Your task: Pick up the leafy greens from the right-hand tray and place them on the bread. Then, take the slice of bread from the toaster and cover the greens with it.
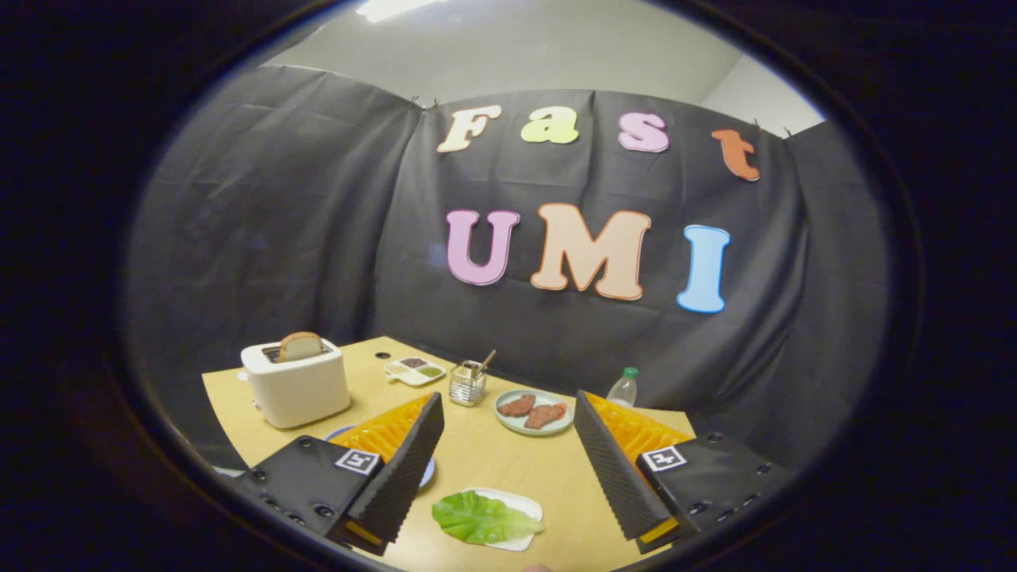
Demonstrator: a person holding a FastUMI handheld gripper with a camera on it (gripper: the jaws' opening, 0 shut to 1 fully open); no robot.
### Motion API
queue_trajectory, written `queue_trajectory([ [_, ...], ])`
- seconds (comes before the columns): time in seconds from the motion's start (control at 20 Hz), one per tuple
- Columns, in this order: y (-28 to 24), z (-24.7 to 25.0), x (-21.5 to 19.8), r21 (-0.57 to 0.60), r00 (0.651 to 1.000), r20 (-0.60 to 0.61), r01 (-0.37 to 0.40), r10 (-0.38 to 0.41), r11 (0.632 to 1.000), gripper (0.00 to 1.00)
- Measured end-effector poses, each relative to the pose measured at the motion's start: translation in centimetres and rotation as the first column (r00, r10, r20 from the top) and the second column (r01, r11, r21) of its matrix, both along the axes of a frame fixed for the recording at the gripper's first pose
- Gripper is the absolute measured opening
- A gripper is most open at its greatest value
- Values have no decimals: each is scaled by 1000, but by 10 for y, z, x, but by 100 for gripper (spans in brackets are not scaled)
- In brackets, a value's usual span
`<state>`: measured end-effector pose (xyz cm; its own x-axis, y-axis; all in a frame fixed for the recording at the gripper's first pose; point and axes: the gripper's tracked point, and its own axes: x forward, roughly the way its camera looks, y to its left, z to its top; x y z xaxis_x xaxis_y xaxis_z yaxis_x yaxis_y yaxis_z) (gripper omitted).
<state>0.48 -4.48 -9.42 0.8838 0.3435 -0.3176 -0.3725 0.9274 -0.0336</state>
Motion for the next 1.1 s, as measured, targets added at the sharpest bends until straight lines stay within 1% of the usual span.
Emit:
queue_trajectory([
  [0.25,-5,-41,9,-32,992,-88,-96,93,995,100],
  [0.5,-2,-90,10,-62,964,-190,-200,185,978,100],
  [0.8,15,-143,2,-85,908,-297,-334,296,939,100],
  [0.95,25,-168,-2,-84,876,-347,-384,335,919,100],
  [1.1,27,-200,-5,-96,841,-414,-419,347,903,100],
])
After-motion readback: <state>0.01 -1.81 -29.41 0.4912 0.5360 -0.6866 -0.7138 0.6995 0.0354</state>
